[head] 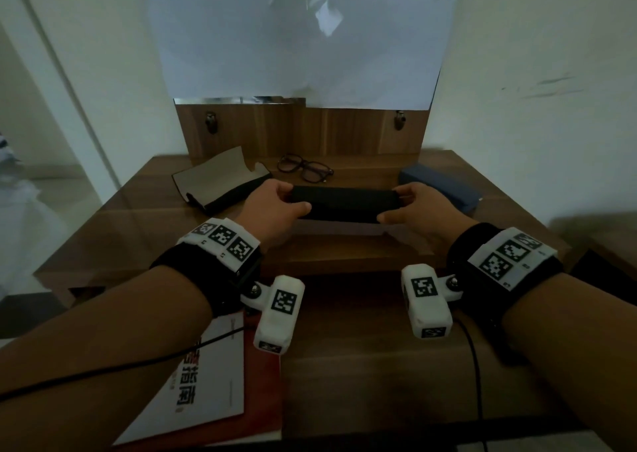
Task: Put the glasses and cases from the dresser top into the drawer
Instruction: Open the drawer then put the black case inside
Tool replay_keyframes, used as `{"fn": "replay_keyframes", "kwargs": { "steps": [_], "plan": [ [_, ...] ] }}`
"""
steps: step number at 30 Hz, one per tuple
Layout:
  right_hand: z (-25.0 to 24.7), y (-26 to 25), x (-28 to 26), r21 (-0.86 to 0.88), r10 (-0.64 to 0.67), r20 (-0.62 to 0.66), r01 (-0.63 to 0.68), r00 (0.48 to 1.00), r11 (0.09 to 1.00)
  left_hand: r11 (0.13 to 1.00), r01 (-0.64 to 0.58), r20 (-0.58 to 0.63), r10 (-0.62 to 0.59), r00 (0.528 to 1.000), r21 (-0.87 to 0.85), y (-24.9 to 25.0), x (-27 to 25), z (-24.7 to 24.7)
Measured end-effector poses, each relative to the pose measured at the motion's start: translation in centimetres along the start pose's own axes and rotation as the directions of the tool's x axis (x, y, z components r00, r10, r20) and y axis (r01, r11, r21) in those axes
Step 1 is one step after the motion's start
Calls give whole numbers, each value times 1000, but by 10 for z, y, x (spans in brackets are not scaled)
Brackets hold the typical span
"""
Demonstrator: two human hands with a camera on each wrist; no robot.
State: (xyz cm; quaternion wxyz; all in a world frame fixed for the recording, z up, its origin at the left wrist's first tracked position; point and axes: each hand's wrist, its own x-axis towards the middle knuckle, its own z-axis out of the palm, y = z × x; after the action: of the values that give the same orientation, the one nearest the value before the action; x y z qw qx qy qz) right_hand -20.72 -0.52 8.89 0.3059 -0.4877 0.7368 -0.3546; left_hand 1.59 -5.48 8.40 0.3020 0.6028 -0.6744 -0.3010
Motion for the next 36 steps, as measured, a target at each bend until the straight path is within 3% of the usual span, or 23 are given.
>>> {"fn": "replay_keyframes", "kwargs": {
  "steps": [10, 14, 19, 24, 36],
  "plan": [
    [-30, 6, -37, 27, -11, 96, 8, 995, 1000, 993, 24, 10, -23, 1000, -112, 13, -48, -6],
    [-41, 7, -48, -94, 65, 174, -50, 983, 994, 992, 86, 96, -78, 992, -88, 16, -61, -7],
    [-46, 12, -61, -182, 198, 260, -154, 945, 971, 960, 262, 297, -223, 928, -96, 16, -74, -7],
    [-40, 19, -62, -201, 277, 334, -219, 901, 955, 938, 336, 364, -285, 887, -83, 9, -79, -7],
    [2, 53, -49, -248, 414, 302, -348, 859, 904, 879, 476, 446, -435, 782, 21, -28, -77, 25]
  ]
}}
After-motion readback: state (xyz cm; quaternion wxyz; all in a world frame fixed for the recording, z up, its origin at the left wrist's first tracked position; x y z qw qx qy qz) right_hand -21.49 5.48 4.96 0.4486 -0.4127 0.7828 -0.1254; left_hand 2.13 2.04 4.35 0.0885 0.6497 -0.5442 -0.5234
